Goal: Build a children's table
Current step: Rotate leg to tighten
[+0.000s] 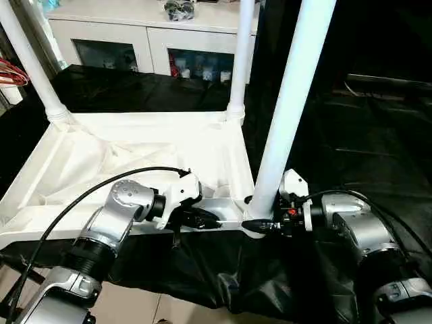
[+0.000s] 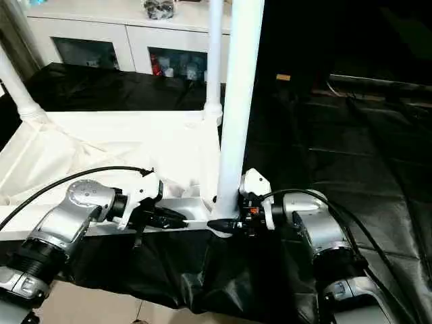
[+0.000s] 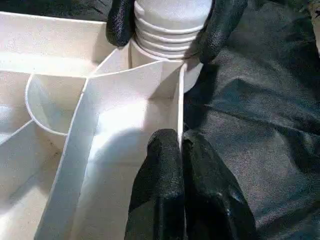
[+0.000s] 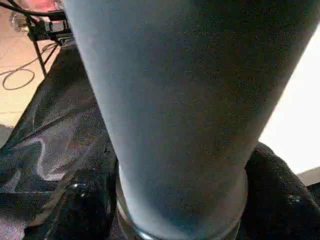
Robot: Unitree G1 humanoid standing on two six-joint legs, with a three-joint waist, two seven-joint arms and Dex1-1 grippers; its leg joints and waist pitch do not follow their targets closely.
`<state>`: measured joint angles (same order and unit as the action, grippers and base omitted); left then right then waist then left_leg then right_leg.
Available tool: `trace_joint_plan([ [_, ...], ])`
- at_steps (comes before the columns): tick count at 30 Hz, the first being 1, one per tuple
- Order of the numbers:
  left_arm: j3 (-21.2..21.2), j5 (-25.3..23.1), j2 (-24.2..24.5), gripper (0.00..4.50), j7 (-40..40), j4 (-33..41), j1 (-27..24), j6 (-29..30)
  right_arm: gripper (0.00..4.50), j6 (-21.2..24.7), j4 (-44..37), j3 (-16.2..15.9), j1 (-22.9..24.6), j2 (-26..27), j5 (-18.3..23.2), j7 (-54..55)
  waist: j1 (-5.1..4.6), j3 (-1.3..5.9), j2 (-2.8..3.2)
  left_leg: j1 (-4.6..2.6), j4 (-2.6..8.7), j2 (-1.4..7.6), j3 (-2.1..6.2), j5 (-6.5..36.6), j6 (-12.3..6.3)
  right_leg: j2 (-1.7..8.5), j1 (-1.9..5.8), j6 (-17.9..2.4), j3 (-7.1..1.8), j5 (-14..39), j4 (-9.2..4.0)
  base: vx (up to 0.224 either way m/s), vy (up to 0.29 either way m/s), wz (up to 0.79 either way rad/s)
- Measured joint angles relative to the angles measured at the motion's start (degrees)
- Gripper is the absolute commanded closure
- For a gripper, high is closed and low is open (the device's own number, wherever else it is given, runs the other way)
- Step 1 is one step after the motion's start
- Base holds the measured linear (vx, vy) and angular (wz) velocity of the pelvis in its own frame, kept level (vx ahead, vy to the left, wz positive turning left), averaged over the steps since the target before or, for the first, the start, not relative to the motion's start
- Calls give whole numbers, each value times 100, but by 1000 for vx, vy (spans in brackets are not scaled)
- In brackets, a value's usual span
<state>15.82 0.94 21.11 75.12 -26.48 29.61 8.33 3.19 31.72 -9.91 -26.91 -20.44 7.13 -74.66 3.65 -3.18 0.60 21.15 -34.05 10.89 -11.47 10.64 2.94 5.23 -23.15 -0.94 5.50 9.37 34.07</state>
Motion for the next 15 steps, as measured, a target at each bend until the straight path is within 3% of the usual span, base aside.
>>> trace_joint_plan([
  [6,-98,-76,-242,450,-578,-199,48,-37,178,-28,179,291,20,226,-58,798,-24,2,-4,-6,-3,-1,0,0,1,0,4,-2,-1,-2,0,0,0,0],
  [10,-203,-297,-692,450,-1567,-811,437,-52,180,-144,846,738,-291,786,-168,2566,-114,2,-4,-10,-5,-2,2,-1,3,0,3,18,-1,10,0,0,0,0],
  [15,-262,-442,-1024,450,-2331,-1166,653,-51,180,-159,1238,998,-554,1245,-274,3961,-164,3,-2,-10,-4,-2,4,-1,3,0,4,18,0,10,1,0,0,0],
])
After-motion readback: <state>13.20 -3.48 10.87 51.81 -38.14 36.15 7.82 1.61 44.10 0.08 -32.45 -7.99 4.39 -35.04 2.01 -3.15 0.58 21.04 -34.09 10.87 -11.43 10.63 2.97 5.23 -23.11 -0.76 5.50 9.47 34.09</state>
